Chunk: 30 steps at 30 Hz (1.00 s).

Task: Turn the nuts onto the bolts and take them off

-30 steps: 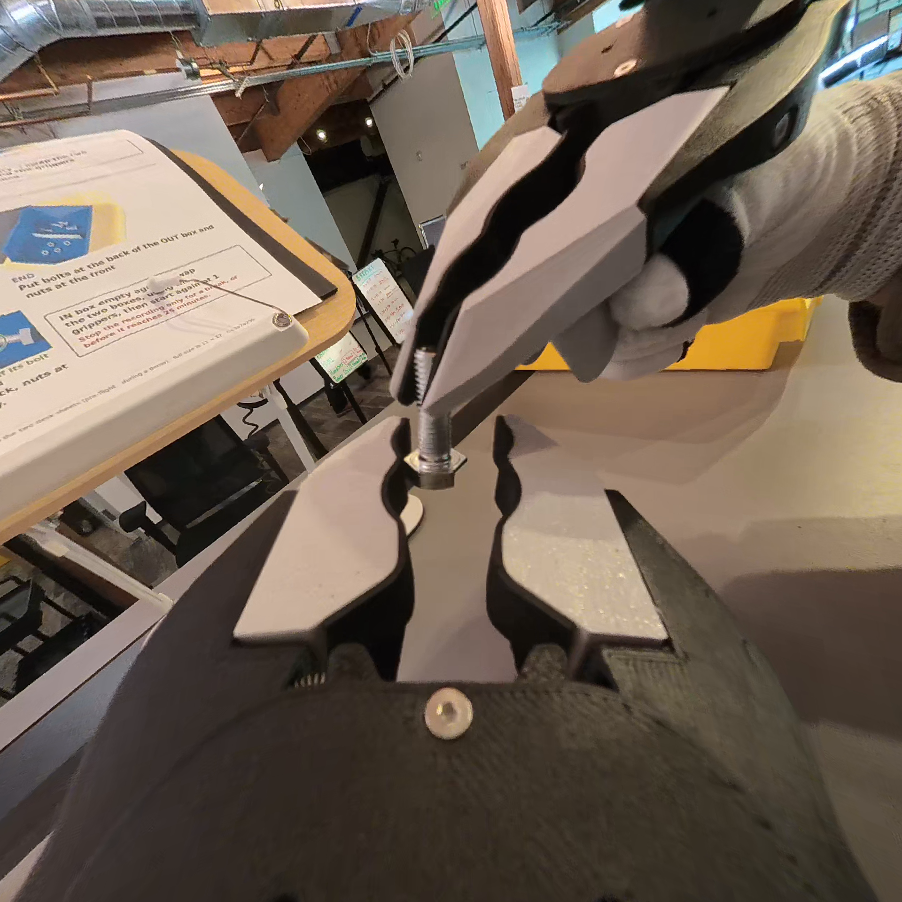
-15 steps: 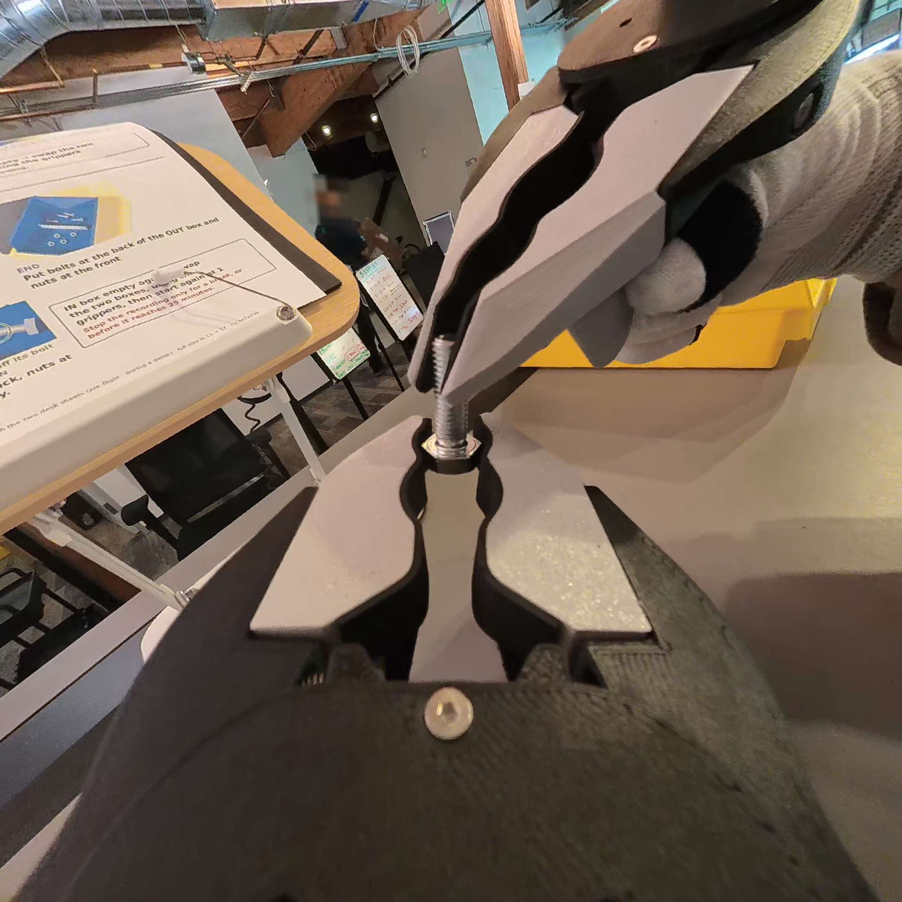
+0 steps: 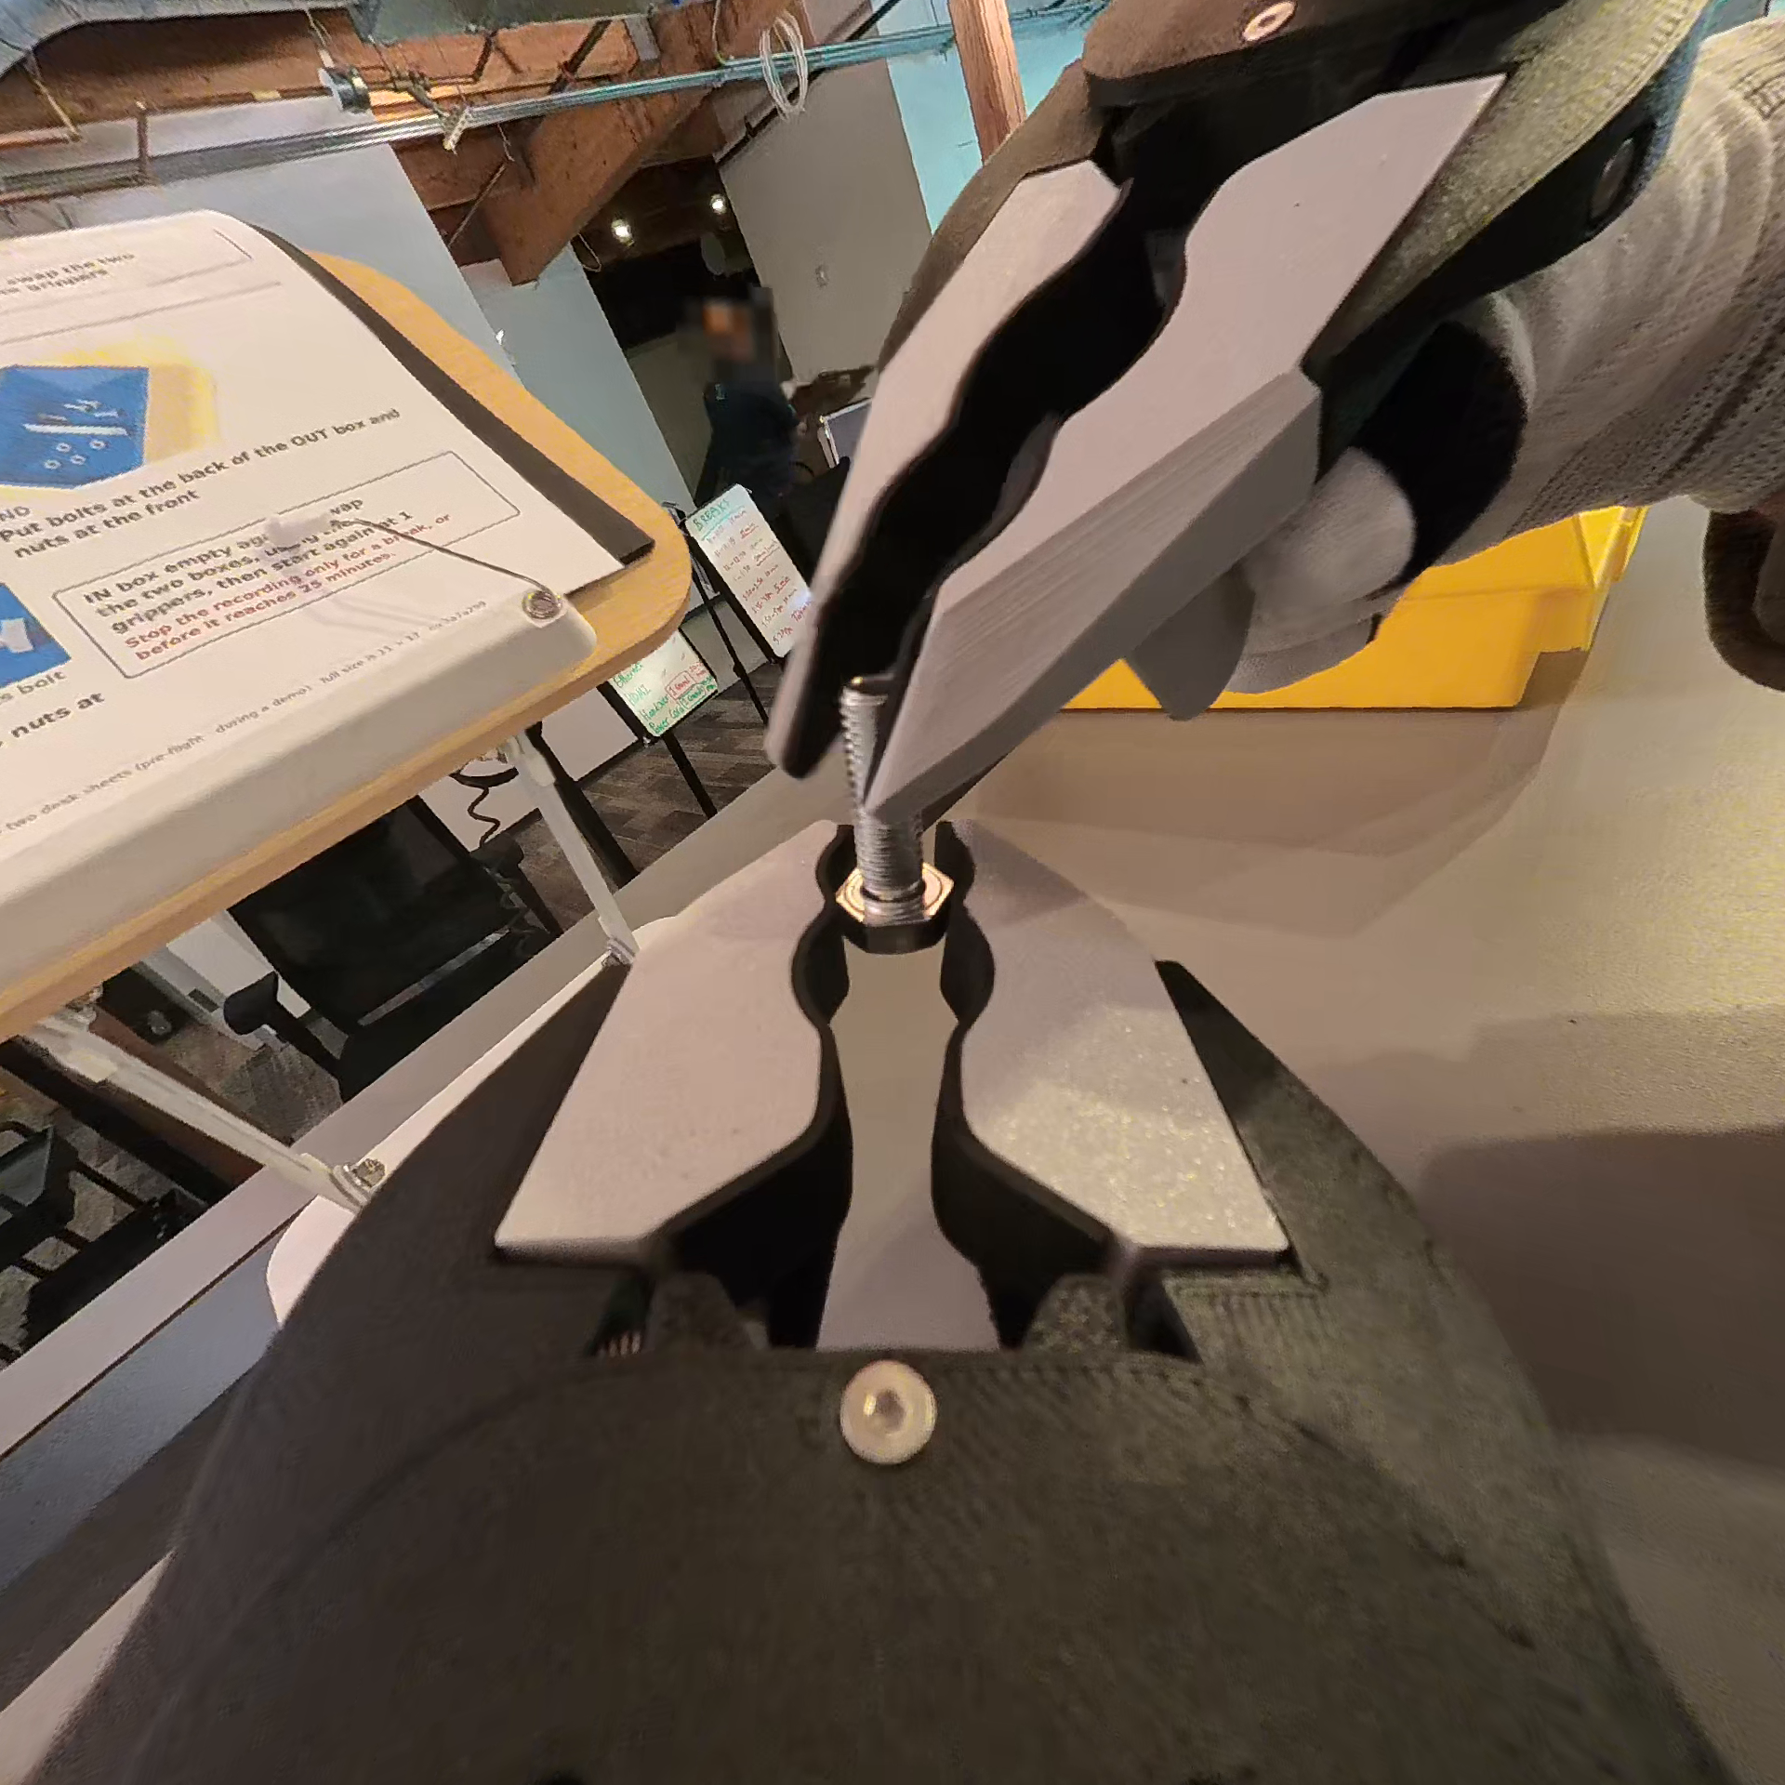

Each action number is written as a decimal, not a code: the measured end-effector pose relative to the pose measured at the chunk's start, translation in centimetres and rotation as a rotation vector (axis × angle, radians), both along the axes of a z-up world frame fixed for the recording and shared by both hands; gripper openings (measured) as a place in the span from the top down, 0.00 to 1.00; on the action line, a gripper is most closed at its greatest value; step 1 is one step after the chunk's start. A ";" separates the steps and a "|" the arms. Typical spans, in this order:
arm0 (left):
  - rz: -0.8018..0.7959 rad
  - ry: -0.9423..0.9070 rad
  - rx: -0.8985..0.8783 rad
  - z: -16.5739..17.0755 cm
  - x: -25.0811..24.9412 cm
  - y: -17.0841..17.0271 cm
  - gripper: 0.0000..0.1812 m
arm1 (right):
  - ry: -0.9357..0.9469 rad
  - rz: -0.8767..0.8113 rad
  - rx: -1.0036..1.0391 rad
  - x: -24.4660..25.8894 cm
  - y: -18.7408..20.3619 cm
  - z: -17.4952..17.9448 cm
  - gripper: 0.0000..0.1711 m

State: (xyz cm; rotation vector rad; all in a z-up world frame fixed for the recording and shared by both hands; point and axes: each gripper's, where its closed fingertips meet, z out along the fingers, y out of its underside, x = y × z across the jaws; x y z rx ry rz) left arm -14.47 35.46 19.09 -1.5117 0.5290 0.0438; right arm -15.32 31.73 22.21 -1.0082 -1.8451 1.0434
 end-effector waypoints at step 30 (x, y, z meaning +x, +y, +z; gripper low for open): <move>-0.076 -0.137 -0.023 0.6 1.0 -0.1 0.90 | 0.031 0.029 -0.088 0.2 0.0 0.4 0.96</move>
